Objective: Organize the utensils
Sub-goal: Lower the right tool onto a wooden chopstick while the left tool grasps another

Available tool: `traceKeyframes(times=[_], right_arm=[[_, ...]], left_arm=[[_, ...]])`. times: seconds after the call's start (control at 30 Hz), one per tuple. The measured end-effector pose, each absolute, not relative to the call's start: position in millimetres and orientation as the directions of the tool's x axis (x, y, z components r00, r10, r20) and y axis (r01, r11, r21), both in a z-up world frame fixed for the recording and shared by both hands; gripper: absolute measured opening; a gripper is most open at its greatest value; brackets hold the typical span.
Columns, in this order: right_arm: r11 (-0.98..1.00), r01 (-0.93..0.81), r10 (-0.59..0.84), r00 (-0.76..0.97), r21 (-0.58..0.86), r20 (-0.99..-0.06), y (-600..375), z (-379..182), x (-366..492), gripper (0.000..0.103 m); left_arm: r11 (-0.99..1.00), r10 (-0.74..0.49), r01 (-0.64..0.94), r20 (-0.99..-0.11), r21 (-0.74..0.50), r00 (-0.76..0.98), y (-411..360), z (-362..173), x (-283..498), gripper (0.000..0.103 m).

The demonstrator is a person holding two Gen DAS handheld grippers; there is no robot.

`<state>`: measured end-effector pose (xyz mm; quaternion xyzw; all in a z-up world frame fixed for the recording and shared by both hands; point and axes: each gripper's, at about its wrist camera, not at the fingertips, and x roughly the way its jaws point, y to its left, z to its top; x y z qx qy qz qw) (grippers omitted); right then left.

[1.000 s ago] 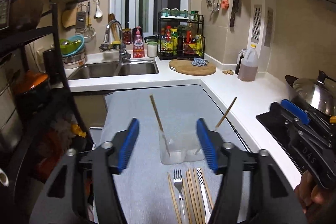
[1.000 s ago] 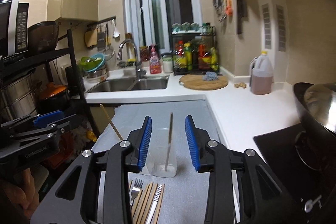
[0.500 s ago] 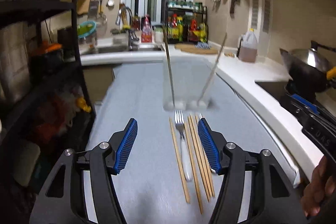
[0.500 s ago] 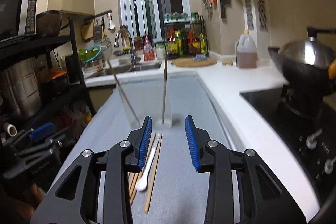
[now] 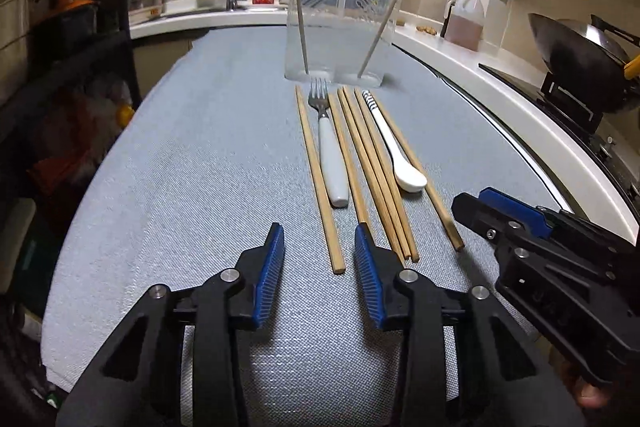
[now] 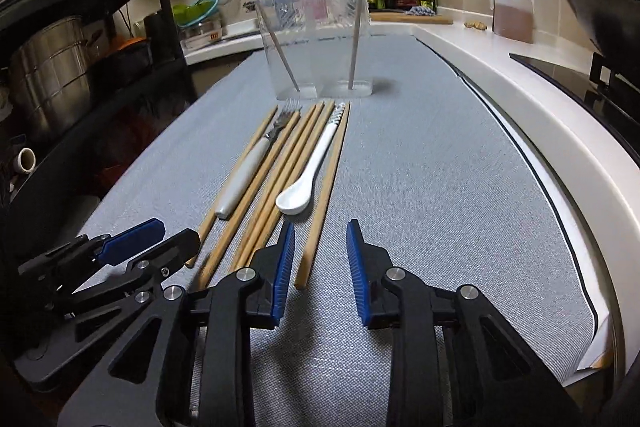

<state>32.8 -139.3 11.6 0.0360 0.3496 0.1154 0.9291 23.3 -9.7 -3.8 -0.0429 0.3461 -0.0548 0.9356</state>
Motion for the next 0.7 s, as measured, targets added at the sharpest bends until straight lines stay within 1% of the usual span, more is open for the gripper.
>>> traceKeyframes(times=[0.1, 0.23, 0.3, 0.33, 0.37, 0.53, 0.7], right_arm=[[0.971, -0.189, 0.239, 0.705, 0.148, -0.668, -137, 4, 36, 0.022], [0.967, -0.204, 0.253, 0.701, 0.153, -0.667, -134, 5, 36, 0.018], [0.967, -0.212, 0.253, 0.699, 0.144, -0.669, -132, 5, 35, 0.015], [0.967, -0.213, 0.249, 0.698, 0.137, -0.672, -131, 5, 34, 0.012], [0.968, -0.212, 0.248, 0.698, 0.137, -0.672, -130, 5, 34, 0.008], [0.974, -0.193, 0.224, 0.706, 0.122, -0.671, -135, 6, 32, 0.007], [0.987, -0.130, 0.156, 0.716, 0.090, -0.681, -148, 7, 27, 0.006]], left_arm=[[0.993, -0.116, 0.080, -0.649, -0.084, 0.752, -14, -8, 24, 0.030], [0.996, -0.087, 0.083, -0.647, -0.037, 0.757, -19, -8, 22, 0.024], [0.997, -0.071, 0.081, -0.645, -0.014, 0.761, -19, -7, 21, 0.016], [0.997, -0.069, 0.083, -0.644, -0.010, 0.762, -18, -7, 20, 0.009], [0.997, -0.069, 0.083, -0.645, -0.009, 0.761, -17, -6, 21, 0.007], [0.997, -0.067, 0.072, -0.646, -0.019, 0.761, -10, -6, 19, 0.007], [0.998, -0.058, 0.041, -0.650, -0.041, 0.758, 4, -4, 17, 0.007]])
